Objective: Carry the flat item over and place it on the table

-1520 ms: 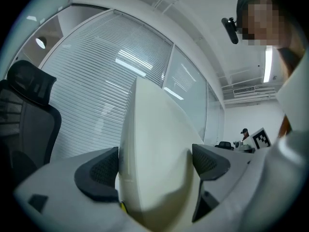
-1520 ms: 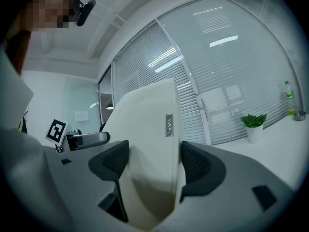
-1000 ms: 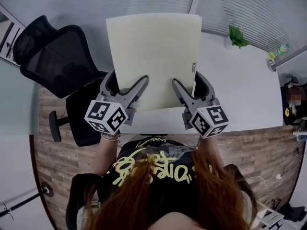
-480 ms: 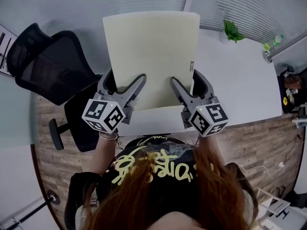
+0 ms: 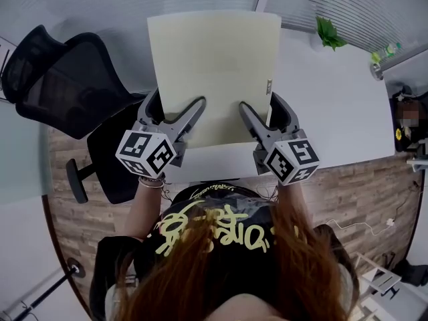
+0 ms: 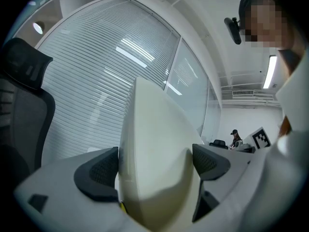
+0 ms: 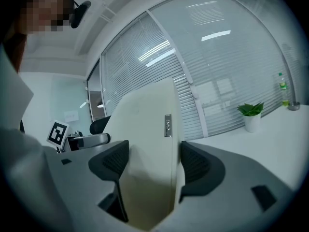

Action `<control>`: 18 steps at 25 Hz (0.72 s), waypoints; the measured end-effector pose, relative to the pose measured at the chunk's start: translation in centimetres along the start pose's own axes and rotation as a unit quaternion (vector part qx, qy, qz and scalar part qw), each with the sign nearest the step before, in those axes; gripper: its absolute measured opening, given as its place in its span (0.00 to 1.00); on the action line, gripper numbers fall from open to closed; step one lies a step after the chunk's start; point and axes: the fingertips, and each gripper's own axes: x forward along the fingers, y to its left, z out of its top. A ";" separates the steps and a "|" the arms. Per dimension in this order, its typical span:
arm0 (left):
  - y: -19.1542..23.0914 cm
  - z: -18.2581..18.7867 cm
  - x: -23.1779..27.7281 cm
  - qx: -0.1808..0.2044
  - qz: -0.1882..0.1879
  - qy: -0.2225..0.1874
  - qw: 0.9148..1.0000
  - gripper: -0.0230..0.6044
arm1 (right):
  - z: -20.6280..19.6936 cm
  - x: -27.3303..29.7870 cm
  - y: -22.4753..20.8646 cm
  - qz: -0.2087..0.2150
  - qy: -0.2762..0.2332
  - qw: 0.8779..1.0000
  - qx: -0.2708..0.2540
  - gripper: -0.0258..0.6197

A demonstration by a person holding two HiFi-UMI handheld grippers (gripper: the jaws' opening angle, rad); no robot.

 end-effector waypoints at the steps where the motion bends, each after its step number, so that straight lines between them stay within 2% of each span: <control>1: 0.1 -0.3 0.0 -0.003 0.001 0.001 1.000 0.79 | -0.2 0.1 0.0 -0.001 0.002 1.000 0.001 0.56; 8: 1.3 -2.6 -0.1 -0.019 0.007 0.021 1.000 0.79 | -2.6 0.6 -0.2 -0.009 0.027 1.000 0.000 0.56; 18: 2.8 -5.2 0.7 -0.020 0.011 0.040 0.999 0.79 | -5.3 1.7 -1.0 -0.020 0.058 0.998 0.015 0.56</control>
